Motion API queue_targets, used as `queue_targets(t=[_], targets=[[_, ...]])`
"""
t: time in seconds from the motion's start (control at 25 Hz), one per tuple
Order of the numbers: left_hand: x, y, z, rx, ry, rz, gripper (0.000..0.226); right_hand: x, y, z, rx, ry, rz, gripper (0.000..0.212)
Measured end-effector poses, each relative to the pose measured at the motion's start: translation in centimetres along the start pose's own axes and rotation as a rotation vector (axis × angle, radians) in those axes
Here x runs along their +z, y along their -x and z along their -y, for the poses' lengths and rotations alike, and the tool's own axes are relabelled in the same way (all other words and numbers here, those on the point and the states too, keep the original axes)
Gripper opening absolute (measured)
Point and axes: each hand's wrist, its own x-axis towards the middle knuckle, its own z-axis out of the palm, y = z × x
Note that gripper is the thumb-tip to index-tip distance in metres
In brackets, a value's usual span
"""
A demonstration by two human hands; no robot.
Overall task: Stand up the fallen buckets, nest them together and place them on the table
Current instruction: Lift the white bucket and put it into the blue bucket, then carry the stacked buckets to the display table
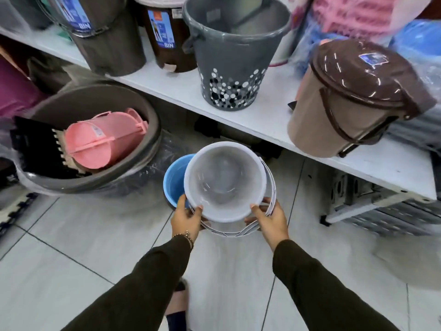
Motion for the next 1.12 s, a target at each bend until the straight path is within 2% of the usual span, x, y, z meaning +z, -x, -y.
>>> queue_targets(t=[0.12,0.28,0.36,0.48,0.56,0.64,0.68,0.76,0.8,0.88,0.96,1.12], targets=[[-2.4,-5.0,-1.2,-0.029,-0.009,-0.047,0.061,5.3,-3.9,1.6,0.078,0.013,0.016,0.017],[-4.8,-12.8,1.1,-0.135,-0.102,-0.077,0.064,11.6,-9.5,-1.9,0.216,0.118,-0.019,0.024],[-5.1,-15.8,2.5,-0.171,-0.225,-0.076,0.063,13.6,-11.8,-4.6,0.302,0.156,-0.052,0.027],[-5.2,-18.7,4.1,-0.091,-0.586,-0.058,0.069,14.9,-13.5,-7.6,0.326,0.282,-0.112,0.03],[-5.2,-20.4,5.3,-0.069,-0.772,-0.059,0.083,14.7,-14.4,-9.2,0.322,0.36,-0.128,0.053],[-5.4,-22.2,6.4,-0.198,-0.737,-0.059,0.094,14.7,-15.5,-10.1,0.429,0.29,-0.093,0.084],[-5.4,-22.9,6.8,-0.28,-0.662,-0.045,0.091,14.7,-16.1,-10.2,0.511,0.235,-0.065,0.096],[-5.5,-24.3,7.4,-0.384,-0.511,-0.016,0.067,14.7,-17.3,-10.4,0.657,0.128,-0.005,0.105],[-5.6,-25.0,7.6,-0.418,-0.449,-0.017,0.057,14.8,-18.0,-10.6,0.7,0.072,0.033,0.101],[-5.9,-26.3,7.9,-0.467,-0.326,-0.031,0.049,15.0,-19.0,-11.1,0.728,-0.043,0.082,0.078],[-6.3,-27.1,8.5,-0.461,-0.274,-0.011,0.047,15.2,-19.5,-12.2,0.678,-0.128,0.038,0.063],[-6.7,-27.2,9.2,-0.414,-0.298,-0.018,0.043,15.2,-19.3,-13.2,0.51,-0.206,-0.069,0.049]])
